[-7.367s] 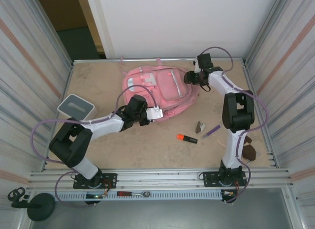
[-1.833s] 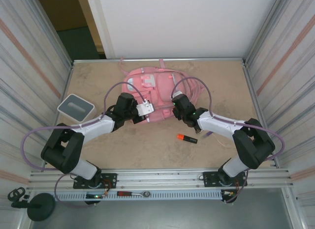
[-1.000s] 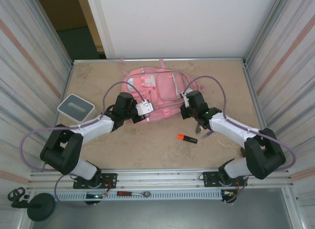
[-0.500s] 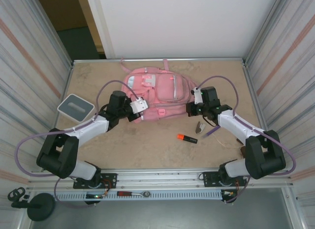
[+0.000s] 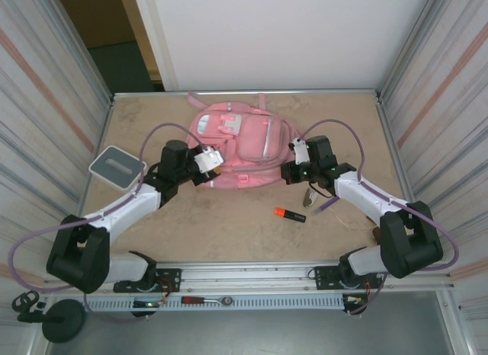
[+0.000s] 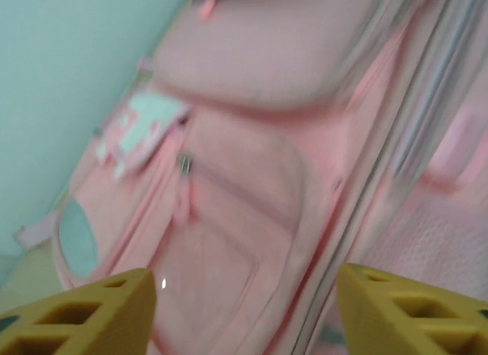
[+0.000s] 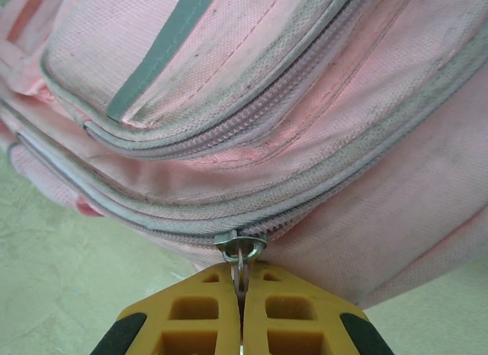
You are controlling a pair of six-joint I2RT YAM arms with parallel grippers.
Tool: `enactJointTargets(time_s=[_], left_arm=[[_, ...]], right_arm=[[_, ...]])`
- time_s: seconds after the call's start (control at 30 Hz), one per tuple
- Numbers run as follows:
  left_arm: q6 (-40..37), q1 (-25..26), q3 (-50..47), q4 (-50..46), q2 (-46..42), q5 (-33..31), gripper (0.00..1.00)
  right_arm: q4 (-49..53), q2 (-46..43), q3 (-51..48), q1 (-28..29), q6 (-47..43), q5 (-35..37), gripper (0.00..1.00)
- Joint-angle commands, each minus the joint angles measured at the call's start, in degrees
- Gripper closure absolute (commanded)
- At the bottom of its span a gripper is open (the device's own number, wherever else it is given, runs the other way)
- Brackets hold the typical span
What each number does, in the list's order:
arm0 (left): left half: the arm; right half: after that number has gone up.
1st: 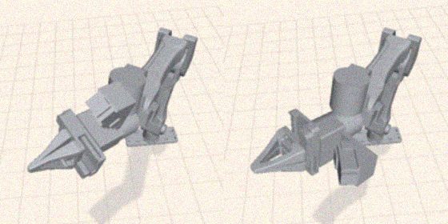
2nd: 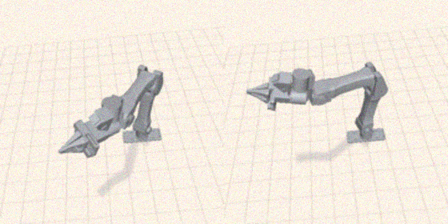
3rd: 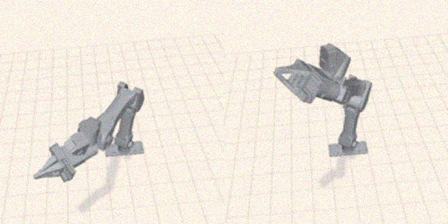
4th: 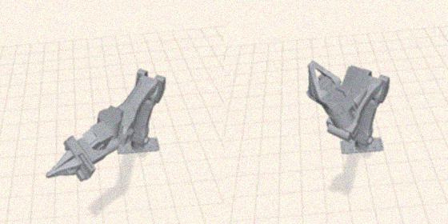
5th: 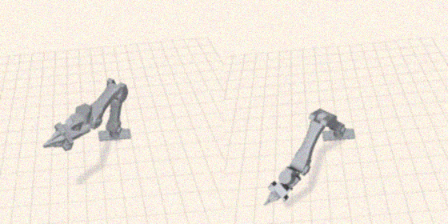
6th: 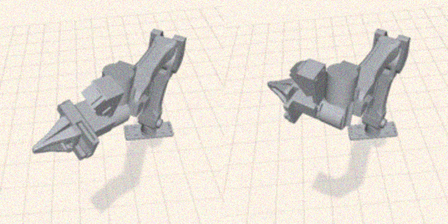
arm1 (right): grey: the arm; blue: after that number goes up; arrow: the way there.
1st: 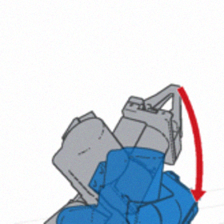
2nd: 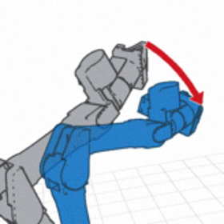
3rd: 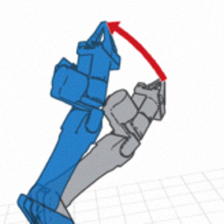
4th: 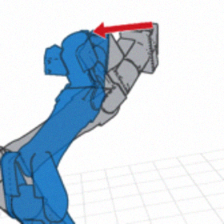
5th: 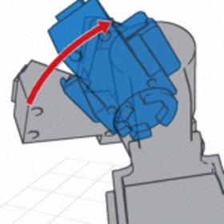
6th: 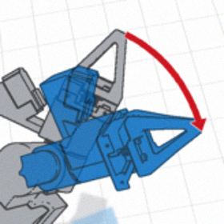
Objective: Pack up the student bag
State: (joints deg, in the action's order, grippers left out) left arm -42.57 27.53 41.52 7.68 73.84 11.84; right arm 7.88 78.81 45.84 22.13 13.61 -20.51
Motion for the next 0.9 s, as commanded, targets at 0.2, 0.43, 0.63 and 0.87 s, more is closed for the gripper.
enactJointTargets(time_s=[0.2,0.43,0.63,0.87], left_arm=[[-8.81,13.08,10.12,1.93,13.09,-3.74,0.30],[-11.77,14.01,14.94,5.30,22.31,-7.52,0.45],[-14.34,9.38,10.45,6.53,19.97,-4.59,0.98],[-15.22,2.17,3.87,7.21,12.86,4.08,1.00]], right_arm=[[1.52,-2.03,1.71,1.51,1.45,-7.00,1.00],[2.81,-3.97,0.53,1.36,1.01,-8.85,1.00],[8.27,-4.99,0.06,-1.15,0.24,-2.31,1.00],[12.81,-4.39,2.46,0.90,-0.95,15.60,1.00]])
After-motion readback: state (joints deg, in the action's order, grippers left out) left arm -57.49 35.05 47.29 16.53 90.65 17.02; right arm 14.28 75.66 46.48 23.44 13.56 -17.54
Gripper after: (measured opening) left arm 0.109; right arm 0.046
